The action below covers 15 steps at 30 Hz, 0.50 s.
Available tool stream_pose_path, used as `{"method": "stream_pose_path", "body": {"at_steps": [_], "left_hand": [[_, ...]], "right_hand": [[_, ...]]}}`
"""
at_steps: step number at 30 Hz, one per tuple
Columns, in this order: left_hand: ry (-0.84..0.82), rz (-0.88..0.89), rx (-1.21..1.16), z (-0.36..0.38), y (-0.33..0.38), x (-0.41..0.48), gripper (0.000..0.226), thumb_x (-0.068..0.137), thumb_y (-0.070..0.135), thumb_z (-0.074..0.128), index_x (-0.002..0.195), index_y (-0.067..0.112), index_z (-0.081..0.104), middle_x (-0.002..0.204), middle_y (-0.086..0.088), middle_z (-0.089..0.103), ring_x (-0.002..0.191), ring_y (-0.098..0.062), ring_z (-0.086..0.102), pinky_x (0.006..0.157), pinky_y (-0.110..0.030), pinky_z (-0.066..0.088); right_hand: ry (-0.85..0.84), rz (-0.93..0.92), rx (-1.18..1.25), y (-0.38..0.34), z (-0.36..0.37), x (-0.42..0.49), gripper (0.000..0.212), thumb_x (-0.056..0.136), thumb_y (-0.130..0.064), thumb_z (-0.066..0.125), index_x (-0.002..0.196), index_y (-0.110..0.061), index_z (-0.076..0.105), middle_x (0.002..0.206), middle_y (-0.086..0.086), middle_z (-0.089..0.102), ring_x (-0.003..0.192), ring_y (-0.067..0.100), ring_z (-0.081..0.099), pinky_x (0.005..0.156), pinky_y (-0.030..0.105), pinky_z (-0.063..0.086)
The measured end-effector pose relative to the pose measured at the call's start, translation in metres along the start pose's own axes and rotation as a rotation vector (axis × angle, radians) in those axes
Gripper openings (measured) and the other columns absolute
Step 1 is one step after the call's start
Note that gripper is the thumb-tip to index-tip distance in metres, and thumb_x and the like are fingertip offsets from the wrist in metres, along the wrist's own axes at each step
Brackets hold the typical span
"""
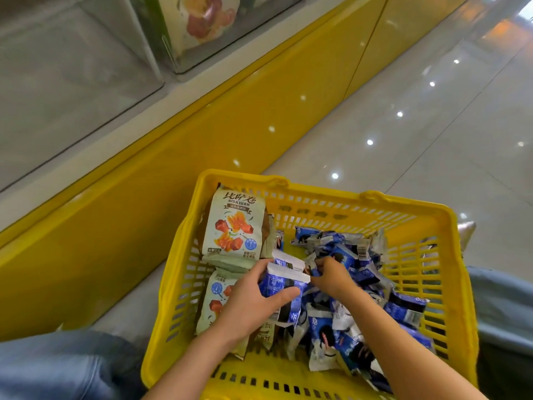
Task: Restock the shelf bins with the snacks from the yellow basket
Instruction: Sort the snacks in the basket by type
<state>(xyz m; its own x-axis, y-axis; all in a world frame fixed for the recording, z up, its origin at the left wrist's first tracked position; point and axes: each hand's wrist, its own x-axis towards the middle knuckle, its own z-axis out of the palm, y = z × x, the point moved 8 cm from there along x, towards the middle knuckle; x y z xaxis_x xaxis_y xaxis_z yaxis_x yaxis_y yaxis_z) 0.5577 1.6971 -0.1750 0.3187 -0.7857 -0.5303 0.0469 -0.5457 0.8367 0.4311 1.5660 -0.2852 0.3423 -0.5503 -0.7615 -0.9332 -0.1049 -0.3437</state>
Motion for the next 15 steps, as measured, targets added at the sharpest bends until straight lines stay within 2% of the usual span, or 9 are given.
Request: {"method": "stream_pose_path", "body": {"at_steps": [3,6,8,12,15], "left_hand": [[-0.052,-0.008,0.044,0.014,-0.003,0.000,0.049,0.077,0.046,0.068,0.119,0.039,0.044,0.114,0.023,0.058,0.098,0.014,0.055,0.072,-0.003,0.043],[-0.131,-0.029,0.143,0.038,-0.004,0.002,0.042,0.078,0.052,0.064,0.111,0.047,0.039,0.117,0.020,0.055,0.098,0.016,0.051,0.072,-0.004,0.042],[-0.103,-0.040,0.146,0.049,0.000,0.009,0.042,0.077,0.052,0.064,0.110,0.045,0.039,0.114,0.019,0.056,0.093,0.018,0.051,0.071,-0.003,0.042],[0.048,-0.057,0.211,0.069,0.017,0.043,0.074,0.077,0.060,0.059,0.135,0.022,0.033,0.133,0.003,0.050,0.115,-0.015,0.052,0.087,-0.024,0.042],[0.007,-0.033,0.201,0.099,0.037,0.073,0.074,0.086,0.055,0.052,0.141,0.013,0.027,0.143,-0.001,0.039,0.127,-0.022,0.041,0.093,-0.029,0.037]], "right_hand": [[0.064,-0.037,0.215,0.003,-0.012,-0.022,0.047,0.085,-0.019,0.068,0.123,-0.007,0.044,0.107,0.005,0.049,0.093,0.019,0.048,0.080,0.028,0.041],[0.278,-0.109,0.322,0.006,-0.046,-0.047,0.038,0.087,-0.017,0.065,0.119,-0.010,0.047,0.104,0.000,0.048,0.098,0.018,0.049,0.085,0.031,0.044],[0.472,-0.148,0.346,0.010,-0.080,-0.064,0.033,0.089,-0.018,0.063,0.118,-0.011,0.049,0.102,-0.004,0.049,0.098,0.015,0.050,0.081,0.028,0.043],[0.785,-0.200,0.310,0.028,-0.136,-0.098,0.030,0.088,-0.016,0.062,0.116,-0.011,0.052,0.103,-0.005,0.050,0.095,0.012,0.050,0.079,0.025,0.041],[0.733,-0.120,0.164,0.051,-0.147,-0.099,0.029,0.092,-0.014,0.056,0.120,-0.007,0.052,0.117,0.009,0.052,0.100,0.022,0.054,0.085,0.032,0.044]]}}
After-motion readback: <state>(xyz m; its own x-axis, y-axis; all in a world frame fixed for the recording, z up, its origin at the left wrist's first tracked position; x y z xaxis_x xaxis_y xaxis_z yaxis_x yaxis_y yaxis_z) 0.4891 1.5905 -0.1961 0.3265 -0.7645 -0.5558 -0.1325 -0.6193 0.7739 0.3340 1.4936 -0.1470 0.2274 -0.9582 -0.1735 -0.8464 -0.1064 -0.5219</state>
